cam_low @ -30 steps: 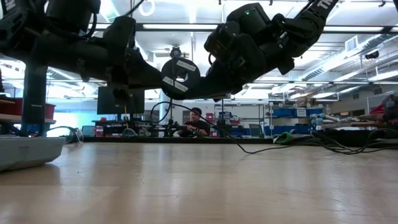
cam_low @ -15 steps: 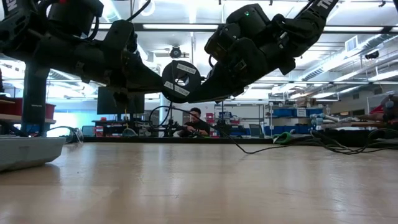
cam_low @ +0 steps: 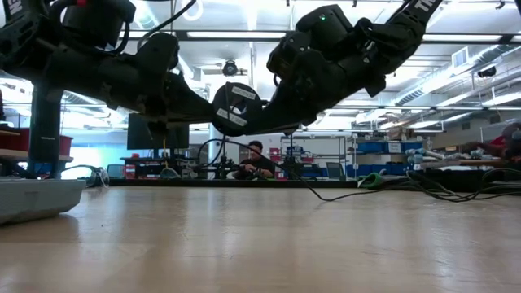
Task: Coil cords
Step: Coil the black wire onto the spool
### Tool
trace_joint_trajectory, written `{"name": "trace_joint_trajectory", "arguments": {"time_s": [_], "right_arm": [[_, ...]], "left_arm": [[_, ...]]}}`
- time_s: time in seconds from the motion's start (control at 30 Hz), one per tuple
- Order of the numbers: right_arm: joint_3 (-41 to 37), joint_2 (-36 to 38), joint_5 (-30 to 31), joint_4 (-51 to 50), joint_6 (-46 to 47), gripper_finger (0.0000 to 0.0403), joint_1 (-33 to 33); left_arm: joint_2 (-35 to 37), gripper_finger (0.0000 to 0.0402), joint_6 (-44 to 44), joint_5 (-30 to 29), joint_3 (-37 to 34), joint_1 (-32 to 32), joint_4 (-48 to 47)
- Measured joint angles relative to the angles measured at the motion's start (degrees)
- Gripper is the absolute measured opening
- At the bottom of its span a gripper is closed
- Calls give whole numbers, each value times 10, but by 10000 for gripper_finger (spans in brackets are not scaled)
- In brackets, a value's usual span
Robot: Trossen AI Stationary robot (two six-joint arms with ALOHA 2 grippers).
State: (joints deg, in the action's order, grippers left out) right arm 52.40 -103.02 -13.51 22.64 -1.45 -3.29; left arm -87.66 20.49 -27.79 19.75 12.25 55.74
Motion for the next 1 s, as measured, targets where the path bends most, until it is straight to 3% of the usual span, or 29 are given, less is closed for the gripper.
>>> {"name": "trace_joint_trajectory", "arguments": {"time_s": [0.27,0.67,0.8,1.0], "right_arm": [[1,16,3,-40,5,63,-6],[-24,137,36,-236,11,89,-38],[-108,174,90,-149,45,81,-28],[-272,154,186,239,143,70,18]], "left_arm": [[0,1,-4,-18,0,6,-4],[0,0,-6,-149,-2,45,-13],[0,0,-6,-220,-2,67,-12],[0,0,-7,-309,-2,85,-12]]}}
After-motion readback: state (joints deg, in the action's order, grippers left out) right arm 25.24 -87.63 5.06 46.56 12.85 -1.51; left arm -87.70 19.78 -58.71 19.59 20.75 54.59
